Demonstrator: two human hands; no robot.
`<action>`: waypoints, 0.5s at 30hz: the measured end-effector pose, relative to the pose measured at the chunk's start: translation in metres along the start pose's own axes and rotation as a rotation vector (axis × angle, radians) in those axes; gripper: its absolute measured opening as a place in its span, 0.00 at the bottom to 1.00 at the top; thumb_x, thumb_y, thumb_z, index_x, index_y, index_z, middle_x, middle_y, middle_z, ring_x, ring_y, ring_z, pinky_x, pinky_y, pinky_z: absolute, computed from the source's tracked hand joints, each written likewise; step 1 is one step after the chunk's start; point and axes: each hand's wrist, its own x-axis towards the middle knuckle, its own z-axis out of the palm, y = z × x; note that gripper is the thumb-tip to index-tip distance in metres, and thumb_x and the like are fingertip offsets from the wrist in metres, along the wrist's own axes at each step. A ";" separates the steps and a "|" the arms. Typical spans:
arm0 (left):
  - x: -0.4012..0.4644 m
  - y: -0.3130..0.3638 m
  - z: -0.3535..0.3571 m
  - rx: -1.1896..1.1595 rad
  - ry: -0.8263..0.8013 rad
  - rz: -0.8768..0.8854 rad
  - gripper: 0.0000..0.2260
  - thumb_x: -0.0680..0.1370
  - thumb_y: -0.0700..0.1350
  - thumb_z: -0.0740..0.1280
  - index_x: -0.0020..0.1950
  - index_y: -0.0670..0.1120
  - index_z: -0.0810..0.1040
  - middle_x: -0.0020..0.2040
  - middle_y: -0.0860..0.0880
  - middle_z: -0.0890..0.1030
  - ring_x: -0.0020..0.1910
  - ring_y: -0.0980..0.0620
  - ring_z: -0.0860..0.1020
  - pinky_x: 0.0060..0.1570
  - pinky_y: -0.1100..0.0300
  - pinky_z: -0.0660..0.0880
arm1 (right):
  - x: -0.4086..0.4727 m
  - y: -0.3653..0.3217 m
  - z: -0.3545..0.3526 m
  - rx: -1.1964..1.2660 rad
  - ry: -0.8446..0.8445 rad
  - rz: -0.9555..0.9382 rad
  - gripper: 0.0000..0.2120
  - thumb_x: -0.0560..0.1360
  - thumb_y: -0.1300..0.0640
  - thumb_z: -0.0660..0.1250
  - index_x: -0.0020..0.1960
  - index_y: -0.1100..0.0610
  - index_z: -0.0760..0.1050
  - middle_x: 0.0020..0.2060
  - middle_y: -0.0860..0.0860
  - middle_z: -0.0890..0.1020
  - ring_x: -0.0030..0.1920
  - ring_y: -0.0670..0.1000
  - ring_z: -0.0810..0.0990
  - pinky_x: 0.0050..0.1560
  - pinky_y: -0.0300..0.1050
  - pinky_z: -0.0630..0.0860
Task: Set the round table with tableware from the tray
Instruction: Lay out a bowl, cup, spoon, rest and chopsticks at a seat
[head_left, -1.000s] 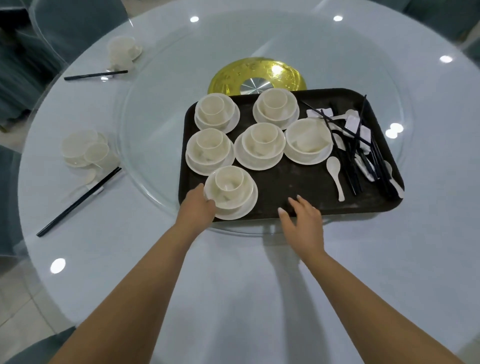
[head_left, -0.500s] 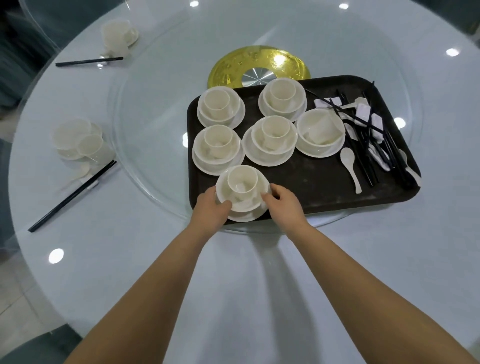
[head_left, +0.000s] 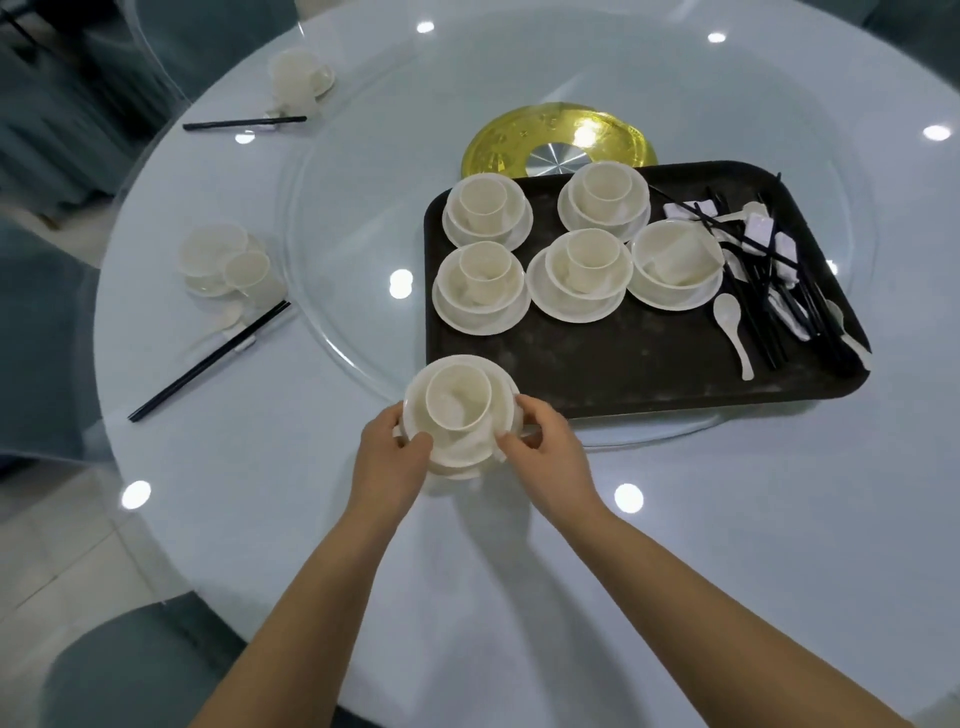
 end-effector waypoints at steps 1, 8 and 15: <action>-0.004 -0.008 -0.007 0.006 0.015 -0.012 0.15 0.73 0.36 0.63 0.48 0.58 0.74 0.43 0.62 0.78 0.43 0.64 0.77 0.36 0.70 0.69 | -0.007 0.003 0.009 -0.011 -0.023 0.006 0.21 0.75 0.49 0.68 0.67 0.46 0.71 0.58 0.43 0.76 0.47 0.40 0.79 0.45 0.34 0.75; -0.024 -0.070 -0.046 0.074 0.013 -0.136 0.16 0.74 0.39 0.64 0.60 0.51 0.74 0.50 0.55 0.77 0.49 0.54 0.76 0.46 0.60 0.71 | -0.040 0.021 0.063 -0.140 -0.197 0.085 0.21 0.76 0.48 0.68 0.68 0.49 0.71 0.61 0.46 0.77 0.53 0.45 0.78 0.54 0.41 0.76; -0.032 -0.099 -0.063 0.141 -0.106 -0.118 0.20 0.72 0.33 0.62 0.62 0.47 0.75 0.55 0.50 0.79 0.55 0.47 0.78 0.55 0.52 0.75 | -0.055 0.030 0.082 -0.314 -0.249 0.108 0.19 0.76 0.51 0.67 0.66 0.53 0.72 0.61 0.50 0.77 0.58 0.50 0.76 0.54 0.42 0.72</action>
